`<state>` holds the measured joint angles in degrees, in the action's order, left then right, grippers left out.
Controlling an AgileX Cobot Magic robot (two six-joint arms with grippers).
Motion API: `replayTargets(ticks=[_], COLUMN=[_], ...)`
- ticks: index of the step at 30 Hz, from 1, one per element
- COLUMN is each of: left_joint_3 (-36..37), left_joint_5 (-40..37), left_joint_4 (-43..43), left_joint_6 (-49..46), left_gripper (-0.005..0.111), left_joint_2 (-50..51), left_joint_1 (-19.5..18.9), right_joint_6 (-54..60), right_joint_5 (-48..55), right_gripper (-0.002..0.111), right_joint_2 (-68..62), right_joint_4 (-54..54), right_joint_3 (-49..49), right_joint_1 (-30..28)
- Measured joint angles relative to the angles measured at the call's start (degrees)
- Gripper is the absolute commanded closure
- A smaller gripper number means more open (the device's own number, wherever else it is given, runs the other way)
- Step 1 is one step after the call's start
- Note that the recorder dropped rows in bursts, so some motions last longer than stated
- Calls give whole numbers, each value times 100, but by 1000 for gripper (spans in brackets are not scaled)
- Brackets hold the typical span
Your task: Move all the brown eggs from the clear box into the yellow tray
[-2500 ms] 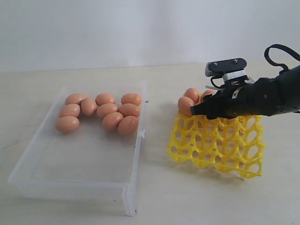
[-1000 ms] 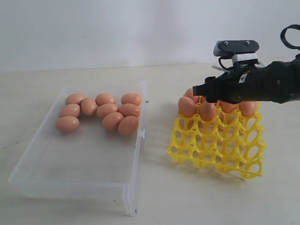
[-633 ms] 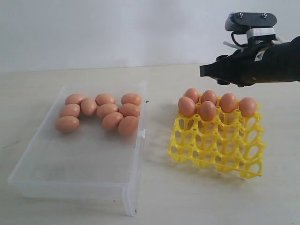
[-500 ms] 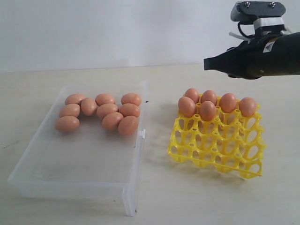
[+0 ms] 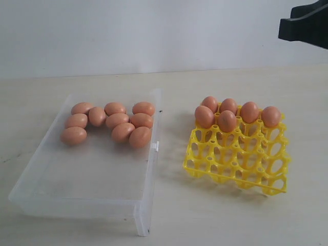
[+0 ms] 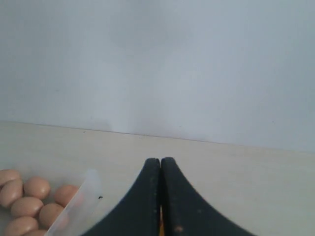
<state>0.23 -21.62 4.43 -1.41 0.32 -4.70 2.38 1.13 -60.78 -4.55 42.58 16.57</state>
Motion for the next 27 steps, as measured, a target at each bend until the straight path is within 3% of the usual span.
replayTargets(ticks=[7, 27], left_joint_3=[0, 0], left_joint_5=[0, 0], left_joint_4=[0, 0], left_joint_6=[0, 0], left_gripper=[107, 107], left_joint_2=[0, 0], left_joint_1=[0, 0], right_joint_6=[-11, -86], right_joint_5=[467, 3], right_gripper=[108, 108], right_joint_2=[0, 26], right_joint_4=[0, 0], right_joint_3=[0, 0], right_joint_1=[0, 0])
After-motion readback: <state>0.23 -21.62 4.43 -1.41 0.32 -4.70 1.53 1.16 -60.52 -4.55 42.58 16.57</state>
